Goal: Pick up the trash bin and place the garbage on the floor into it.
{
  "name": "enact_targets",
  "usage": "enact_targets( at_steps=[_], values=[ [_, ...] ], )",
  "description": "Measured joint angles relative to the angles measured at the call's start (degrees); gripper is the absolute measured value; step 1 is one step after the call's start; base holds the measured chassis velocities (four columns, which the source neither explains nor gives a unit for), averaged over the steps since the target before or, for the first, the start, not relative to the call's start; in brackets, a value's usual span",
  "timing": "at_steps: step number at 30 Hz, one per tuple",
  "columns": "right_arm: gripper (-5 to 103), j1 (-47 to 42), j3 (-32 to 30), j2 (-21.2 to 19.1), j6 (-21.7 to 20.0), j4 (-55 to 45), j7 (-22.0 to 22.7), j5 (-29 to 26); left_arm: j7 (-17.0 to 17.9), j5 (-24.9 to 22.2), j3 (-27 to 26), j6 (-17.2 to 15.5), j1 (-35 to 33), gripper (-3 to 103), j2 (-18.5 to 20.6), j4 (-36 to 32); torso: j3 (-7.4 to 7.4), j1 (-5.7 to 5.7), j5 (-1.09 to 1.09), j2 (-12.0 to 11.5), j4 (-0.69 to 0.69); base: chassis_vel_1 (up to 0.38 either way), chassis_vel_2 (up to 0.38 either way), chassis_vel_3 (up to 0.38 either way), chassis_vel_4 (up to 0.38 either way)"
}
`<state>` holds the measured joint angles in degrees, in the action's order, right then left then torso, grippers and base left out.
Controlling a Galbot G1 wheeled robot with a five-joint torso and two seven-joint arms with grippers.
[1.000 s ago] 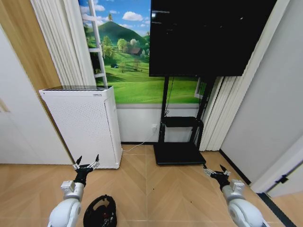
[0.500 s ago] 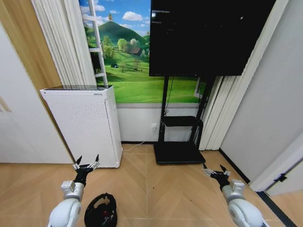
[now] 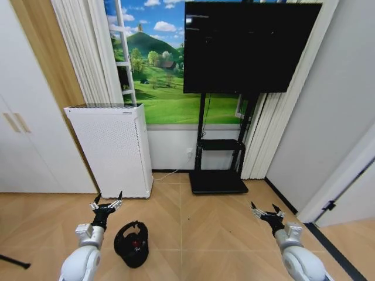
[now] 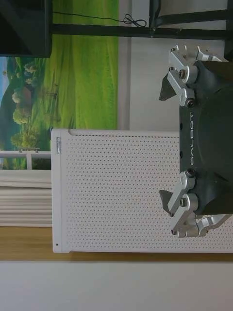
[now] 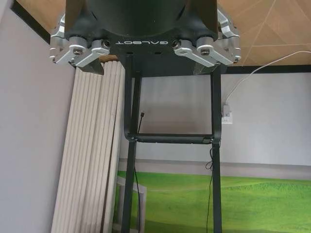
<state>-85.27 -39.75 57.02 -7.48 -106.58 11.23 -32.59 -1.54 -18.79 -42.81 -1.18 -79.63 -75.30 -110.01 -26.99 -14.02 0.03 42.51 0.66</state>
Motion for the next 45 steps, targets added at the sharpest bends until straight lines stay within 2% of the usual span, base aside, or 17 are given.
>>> enact_targets(
  at_steps=[9,12,15,18,20,22,23,26,28,29,31,32,34,37,40,43,45],
  values=[
    [100,0.00,0.00,0.00,0.00,0.00,0.00,0.00,0.00,0.00,0.00,0.00,-0.01,100,0.00,0.00,0.05,0.04,-0.06,-0.04,0.01,0.355,-0.365,-0.372,0.366],
    [100,-0.01,0.01,0.00,0.00,0.01,0.00,0.00,-0.01,0.00,0.00,0.00,0.00,100,0.01,-0.01,0.05,0.03,0.08,-0.08,0.02,0.358,-0.365,-0.377,0.356],
    [100,0.00,0.00,-0.01,0.00,-0.01,0.00,0.00,0.00,0.00,0.01,-0.01,0.00,100,0.00,0.01,0.07,0.04,-0.13,-0.08,0.00,0.338,-0.348,-0.329,0.370],
    [100,0.00,0.01,0.00,0.00,0.00,0.00,0.00,-0.02,0.00,0.01,-0.01,0.00,100,0.00,0.00,0.06,0.04,0.11,-0.11,0.02,0.362,-0.330,-0.356,0.343],
    [100,0.00,0.00,0.00,0.00,0.00,0.00,0.00,0.00,0.00,0.01,-0.01,-0.01,100,-0.01,0.01,0.07,0.05,-0.16,-0.10,-0.02,0.312,-0.363,-0.342,0.353],
    [100,0.00,0.00,-0.01,0.00,-0.01,-0.01,0.00,0.00,0.00,0.02,-0.02,-0.02,100,-0.01,0.03,0.06,0.04,-0.10,-0.12,-0.01,0.343,-0.364,-0.345,0.352],
    [100,0.00,0.01,0.00,0.00,0.00,0.00,0.00,-0.01,0.00,0.01,-0.01,0.01,100,0.00,-0.01,0.07,0.04,0.13,-0.12,0.03,0.364,-0.336,-0.345,0.358],
    [100,0.00,0.00,-0.01,0.00,-0.01,0.00,0.00,0.00,0.00,0.02,-0.01,0.00,100,0.00,0.01,0.08,0.04,-0.21,-0.12,-0.01,0.353,-0.394,-0.348,0.357],
    [100,-0.01,0.02,0.01,-0.01,0.01,0.00,0.00,-0.01,0.00,-0.01,0.00,0.02,100,0.01,-0.02,0.08,0.05,0.15,-0.14,0.02,0.368,-0.348,-0.357,0.350],
    [100,-0.01,0.02,0.01,-0.01,0.01,0.00,0.00,-0.01,0.00,-0.01,0.00,0.02,100,0.01,-0.02,0.08,0.05,0.15,-0.14,0.02,0.364,-0.341,-0.383,0.350],
    [100,0.00,-0.01,-0.01,0.01,-0.01,0.00,0.00,0.00,0.00,0.02,-0.02,-0.01,100,0.00,0.01,0.09,0.05,-0.21,-0.13,-0.01,0.350,-0.347,-0.347,0.363],
    [100,0.00,-0.01,-0.01,0.01,-0.01,0.00,0.00,0.00,0.00,0.02,-0.02,-0.01,100,0.00,0.01,0.09,0.05,-0.21,-0.13,-0.01,0.336,-0.353,-0.347,0.373],
    [100,-0.01,0.01,0.01,-0.01,0.01,0.00,0.00,0.00,0.00,0.00,-0.01,0.00,100,0.01,-0.01,0.08,0.06,0.13,-0.15,0.01,0.357,-0.357,-0.365,0.350],
    [100,-0.01,-0.01,0.00,0.01,-0.01,0.00,0.00,0.00,0.00,0.01,-0.02,-0.03,100,-0.01,0.02,0.11,0.09,-0.14,-0.13,-0.03,0.322,-0.342,-0.324,0.301],
    [100,-0.03,0.00,0.00,0.00,0.01,0.00,0.00,0.00,0.00,0.01,-0.02,-0.01,100,0.00,0.00,0.12,0.11,0.09,-0.13,0.08,0.264,-0.170,-0.247,0.237],
    [100,-0.02,0.00,0.00,0.00,0.00,-0.01,0.00,0.00,0.00,0.01,-0.02,-0.02,100,-0.01,0.02,0.11,0.10,-0.13,-0.13,-0.08,0.053,-0.082,-0.141,0.152],
    [100,-0.02,0.00,0.00,0.00,-0.01,0.00,0.00,0.00,0.00,0.01,-0.02,-0.01,100,-0.01,0.01,0.11,0.11,-0.06,-0.14,0.02,0.008,0.064,-0.020,0.033]
  ],
)
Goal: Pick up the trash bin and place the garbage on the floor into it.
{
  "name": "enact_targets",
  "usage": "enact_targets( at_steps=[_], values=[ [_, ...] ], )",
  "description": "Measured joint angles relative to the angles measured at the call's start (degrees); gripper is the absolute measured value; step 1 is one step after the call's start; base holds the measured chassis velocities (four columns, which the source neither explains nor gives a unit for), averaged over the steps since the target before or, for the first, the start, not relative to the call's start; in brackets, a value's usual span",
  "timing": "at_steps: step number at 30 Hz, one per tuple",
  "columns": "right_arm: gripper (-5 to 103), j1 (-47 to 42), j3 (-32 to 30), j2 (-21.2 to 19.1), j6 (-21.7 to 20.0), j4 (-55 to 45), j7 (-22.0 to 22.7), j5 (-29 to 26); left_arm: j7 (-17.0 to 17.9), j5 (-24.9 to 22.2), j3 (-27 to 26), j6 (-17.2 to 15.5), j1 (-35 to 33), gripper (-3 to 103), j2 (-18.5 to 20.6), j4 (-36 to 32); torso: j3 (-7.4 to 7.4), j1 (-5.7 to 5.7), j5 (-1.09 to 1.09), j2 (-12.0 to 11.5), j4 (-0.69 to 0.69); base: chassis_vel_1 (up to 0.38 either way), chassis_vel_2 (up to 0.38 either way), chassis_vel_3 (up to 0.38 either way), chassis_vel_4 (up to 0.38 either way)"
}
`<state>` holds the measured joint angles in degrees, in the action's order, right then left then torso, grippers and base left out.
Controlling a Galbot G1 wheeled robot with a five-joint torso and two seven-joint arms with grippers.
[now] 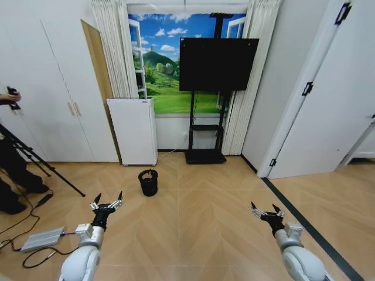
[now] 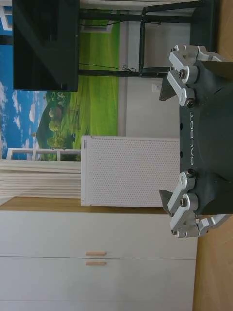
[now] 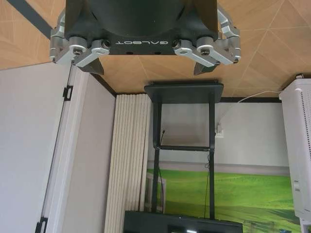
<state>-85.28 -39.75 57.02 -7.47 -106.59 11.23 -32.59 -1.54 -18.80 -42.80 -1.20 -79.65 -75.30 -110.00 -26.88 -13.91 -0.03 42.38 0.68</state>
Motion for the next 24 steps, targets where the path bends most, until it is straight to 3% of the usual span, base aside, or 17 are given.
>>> enact_targets(
  at_steps=[1,4,7,9,12,24],
  values=[
    [100,0.00,0.01,0.00,0.00,0.01,0.00,0.00,0.00,0.00,-0.01,0.00,0.01,100,0.00,0.00,-0.01,-0.02,0.14,-0.02,0.00,0.000,0.000,0.000,0.000],
    [100,0.02,0.00,0.00,0.00,0.01,0.00,0.00,0.00,0.00,0.02,0.00,0.02,100,0.00,0.01,-0.03,-0.08,-0.05,-0.04,-0.01,-0.099,0.026,0.064,-0.051],
    [100,0.02,0.01,0.00,0.00,0.01,0.00,0.00,0.00,0.00,0.01,0.00,0.02,100,0.00,0.00,-0.04,-0.09,0.08,-0.05,-0.03,-0.060,0.042,0.062,-0.049],
    [100,0.02,0.00,0.00,0.00,0.01,0.00,0.00,0.00,0.00,0.01,0.00,0.02,100,0.00,0.00,-0.03,-0.08,-0.02,-0.05,-0.03,0.000,0.000,0.000,0.000],
    [100,0.02,0.00,0.00,0.00,0.01,0.00,0.00,0.00,0.00,0.00,0.00,0.02,100,0.00,0.00,-0.02,-0.06,0.06,-0.05,-0.02,0.000,0.000,0.000,0.000],
    [100,0.01,0.00,0.00,0.00,0.01,0.00,0.00,0.00,0.00,0.00,0.00,0.01,100,0.00,0.00,-0.01,-0.04,0.03,-0.04,-0.02,0.000,0.000,0.000,0.000]
  ],
)
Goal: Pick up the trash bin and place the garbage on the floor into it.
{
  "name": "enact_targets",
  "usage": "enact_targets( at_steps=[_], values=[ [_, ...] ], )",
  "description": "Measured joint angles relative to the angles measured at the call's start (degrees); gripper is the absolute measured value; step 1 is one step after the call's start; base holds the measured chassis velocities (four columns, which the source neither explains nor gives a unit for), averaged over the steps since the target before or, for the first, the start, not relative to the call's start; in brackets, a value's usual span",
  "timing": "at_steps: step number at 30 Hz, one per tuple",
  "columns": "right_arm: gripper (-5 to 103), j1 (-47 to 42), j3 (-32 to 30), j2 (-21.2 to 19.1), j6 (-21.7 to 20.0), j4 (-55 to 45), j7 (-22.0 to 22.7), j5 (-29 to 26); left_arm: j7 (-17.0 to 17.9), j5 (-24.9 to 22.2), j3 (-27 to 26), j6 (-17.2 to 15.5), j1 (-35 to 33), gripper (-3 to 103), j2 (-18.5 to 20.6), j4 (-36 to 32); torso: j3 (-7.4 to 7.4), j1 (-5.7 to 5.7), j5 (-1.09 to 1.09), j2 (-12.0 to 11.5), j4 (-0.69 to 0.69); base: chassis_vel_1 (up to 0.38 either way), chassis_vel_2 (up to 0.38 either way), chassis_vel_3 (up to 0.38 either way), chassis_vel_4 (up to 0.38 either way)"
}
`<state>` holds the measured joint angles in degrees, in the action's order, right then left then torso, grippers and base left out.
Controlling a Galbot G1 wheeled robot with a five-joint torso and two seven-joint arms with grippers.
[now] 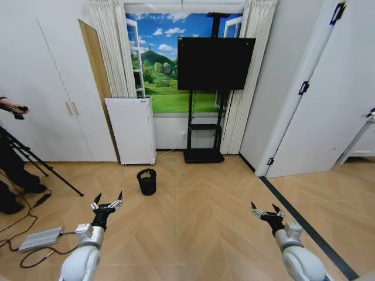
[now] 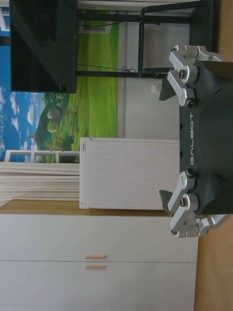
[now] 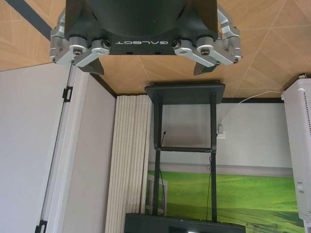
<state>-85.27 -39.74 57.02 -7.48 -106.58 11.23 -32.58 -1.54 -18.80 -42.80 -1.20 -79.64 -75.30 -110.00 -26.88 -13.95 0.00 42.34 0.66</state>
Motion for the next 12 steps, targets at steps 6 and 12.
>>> enact_targets(
  at_steps=[6,12],
  values=[
    [100,0.00,0.00,0.00,0.00,0.00,0.00,0.00,0.00,0.00,0.00,0.00,0.00,100,0.00,0.00,0.00,0.00,0.00,0.00,0.00,0.000,0.000,0.000,0.000],
    [100,0.00,0.00,0.00,0.00,0.00,0.00,0.00,0.00,0.00,0.00,0.00,0.00,100,0.00,0.00,0.00,0.00,0.00,0.01,0.00,0.000,0.000,0.000,0.000]
  ],
)
